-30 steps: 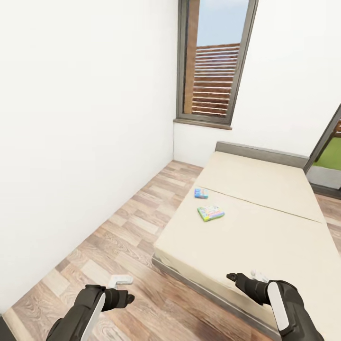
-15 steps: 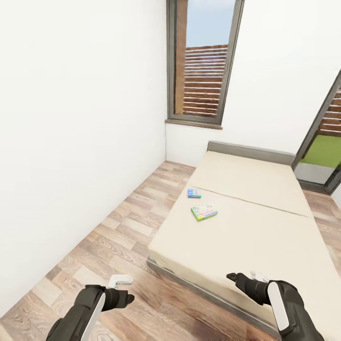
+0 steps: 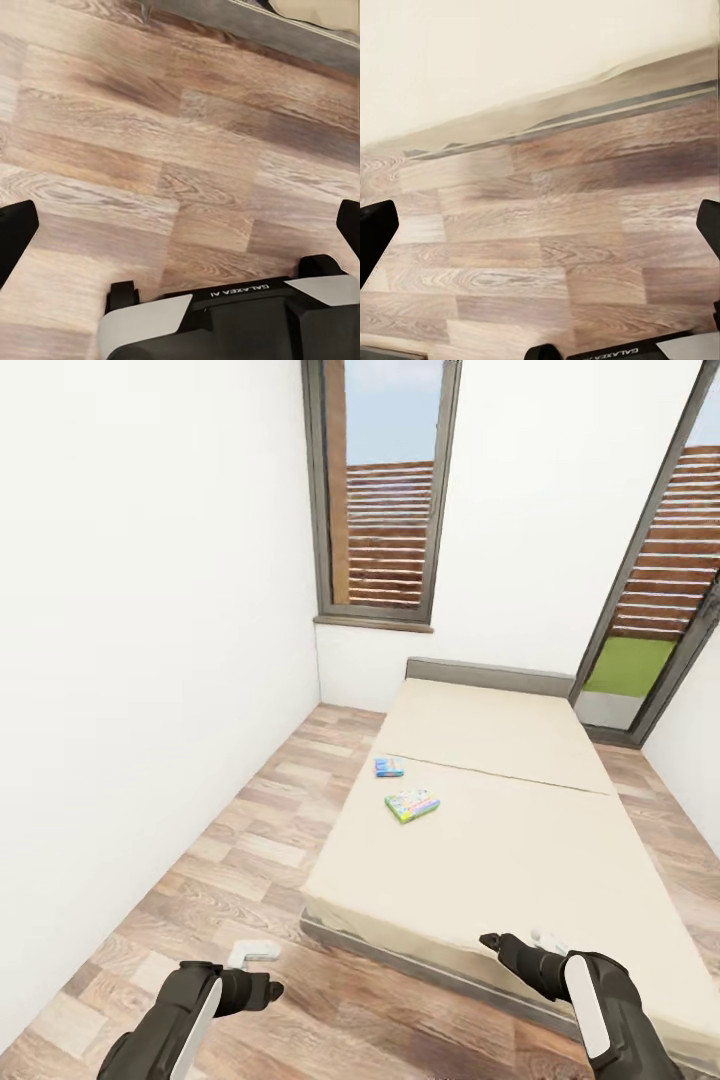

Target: Put all the toys in the child's room - the three board games (two on the bed and one on the table), the two jigsaw puzzles on the table, and the tennis ball on the table - inside the toy box on the table in the child's room.

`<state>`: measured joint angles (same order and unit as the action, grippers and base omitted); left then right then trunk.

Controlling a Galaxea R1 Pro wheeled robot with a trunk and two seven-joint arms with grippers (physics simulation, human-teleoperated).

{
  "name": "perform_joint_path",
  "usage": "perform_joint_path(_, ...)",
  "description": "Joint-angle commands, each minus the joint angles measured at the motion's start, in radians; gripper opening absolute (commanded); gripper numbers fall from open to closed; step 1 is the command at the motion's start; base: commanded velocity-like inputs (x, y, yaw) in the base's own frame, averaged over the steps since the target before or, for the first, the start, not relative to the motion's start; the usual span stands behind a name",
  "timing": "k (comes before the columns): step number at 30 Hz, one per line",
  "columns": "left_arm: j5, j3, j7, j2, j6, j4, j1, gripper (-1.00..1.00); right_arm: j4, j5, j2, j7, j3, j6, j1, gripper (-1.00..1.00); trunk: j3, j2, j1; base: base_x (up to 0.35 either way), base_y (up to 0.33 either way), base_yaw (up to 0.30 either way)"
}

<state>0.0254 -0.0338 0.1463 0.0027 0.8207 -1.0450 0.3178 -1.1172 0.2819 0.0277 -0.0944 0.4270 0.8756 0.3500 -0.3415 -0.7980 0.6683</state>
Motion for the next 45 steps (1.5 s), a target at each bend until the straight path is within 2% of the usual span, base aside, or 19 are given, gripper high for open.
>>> perform_joint_path(1,0.002,0.0,0.001,0.0,0.005,-0.001,0.0,1.0,-0.001,-0.009,0.001,-0.01,0.004,0.005,0.001,1.0,-0.001,-0.001,0.0,0.0,0.156,-0.263)
perform_joint_path(31,0.002,-0.002,0.001,0.0,0.002,-0.001,0.0,1.0,-0.001,-0.01,0.003,-0.01,0.002,0.002,0.001,1.0,0.019,-0.001,0.0,0.051,0.018,-0.262)
perform_joint_path(45,0.002,-0.001,0.001,0.0,0.003,-0.001,0.0,1.0,0.0,-0.011,0.003,-0.009,-0.004,-0.005,0.001,1.0,0.021,-0.001,0.0,0.144,0.094,-0.045)
